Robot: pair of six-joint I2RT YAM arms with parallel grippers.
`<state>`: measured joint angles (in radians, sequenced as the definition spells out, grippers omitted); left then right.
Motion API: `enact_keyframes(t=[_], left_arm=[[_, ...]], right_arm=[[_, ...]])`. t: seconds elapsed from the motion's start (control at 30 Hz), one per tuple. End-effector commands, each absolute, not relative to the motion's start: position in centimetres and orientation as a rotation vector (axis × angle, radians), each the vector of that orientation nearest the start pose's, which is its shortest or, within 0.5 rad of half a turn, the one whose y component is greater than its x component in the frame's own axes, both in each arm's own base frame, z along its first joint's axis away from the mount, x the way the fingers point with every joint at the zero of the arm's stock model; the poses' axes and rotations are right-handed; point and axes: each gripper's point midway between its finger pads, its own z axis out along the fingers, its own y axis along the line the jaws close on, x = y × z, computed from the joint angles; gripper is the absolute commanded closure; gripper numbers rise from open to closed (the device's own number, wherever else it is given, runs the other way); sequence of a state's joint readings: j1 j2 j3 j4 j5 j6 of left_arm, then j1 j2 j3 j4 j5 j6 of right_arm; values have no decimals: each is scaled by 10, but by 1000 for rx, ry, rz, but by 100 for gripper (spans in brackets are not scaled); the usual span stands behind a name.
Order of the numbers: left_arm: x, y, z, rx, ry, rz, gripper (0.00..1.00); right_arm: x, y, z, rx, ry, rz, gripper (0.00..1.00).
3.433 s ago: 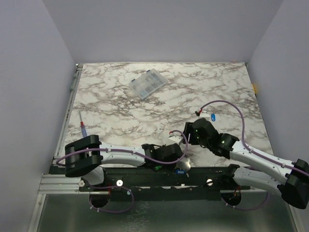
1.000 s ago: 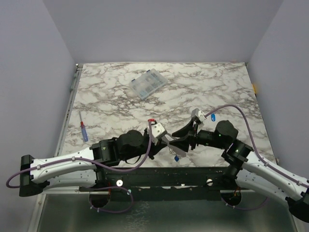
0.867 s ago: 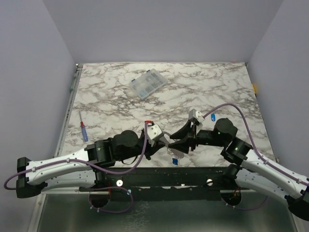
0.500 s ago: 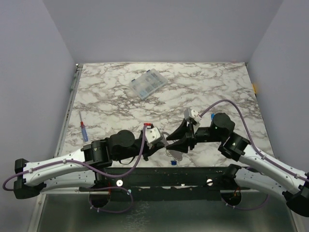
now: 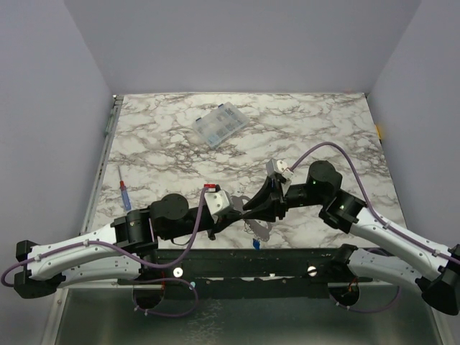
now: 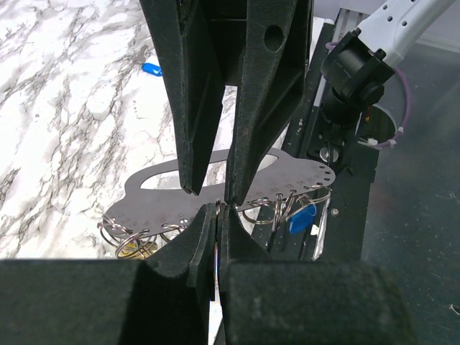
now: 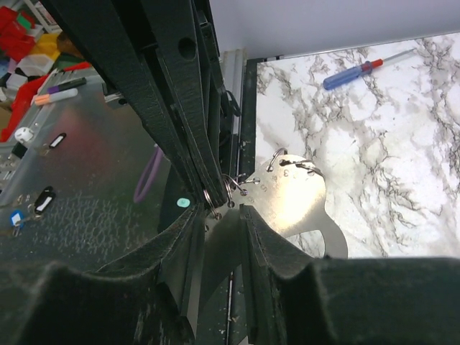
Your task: Put the keys on the keyring
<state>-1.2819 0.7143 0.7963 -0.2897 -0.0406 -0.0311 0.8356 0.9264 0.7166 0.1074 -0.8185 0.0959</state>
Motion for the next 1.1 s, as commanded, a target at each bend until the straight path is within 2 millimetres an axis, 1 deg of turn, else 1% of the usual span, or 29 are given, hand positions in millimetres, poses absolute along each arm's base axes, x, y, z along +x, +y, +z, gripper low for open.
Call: enact_keyframes(t=[0.0, 0.2, 0.37, 0.7, 0.9, 1.07], left_arm=[[87, -283, 300, 1047, 1463, -941, 100], [86, -281, 308, 1008, 1440, -970, 100], [87, -279, 313, 982, 1419, -982, 100], [87, -284, 313, 982, 1409, -989, 100], [88, -287, 312, 974, 1401, -991, 100], [89, -289, 307, 979, 1409, -985, 100]], right_arm=[[98, 313, 283, -1296, 1286, 1385, 67], [96, 315, 281, -1315, 1285, 1404, 72], [93, 316, 285, -1326, 1262, 1430, 73], [89, 318, 298, -1351, 1203, 1457, 71], [87, 320, 298, -1362, 1199, 1479, 71], [86, 321, 302, -1369, 1191, 1493, 70]])
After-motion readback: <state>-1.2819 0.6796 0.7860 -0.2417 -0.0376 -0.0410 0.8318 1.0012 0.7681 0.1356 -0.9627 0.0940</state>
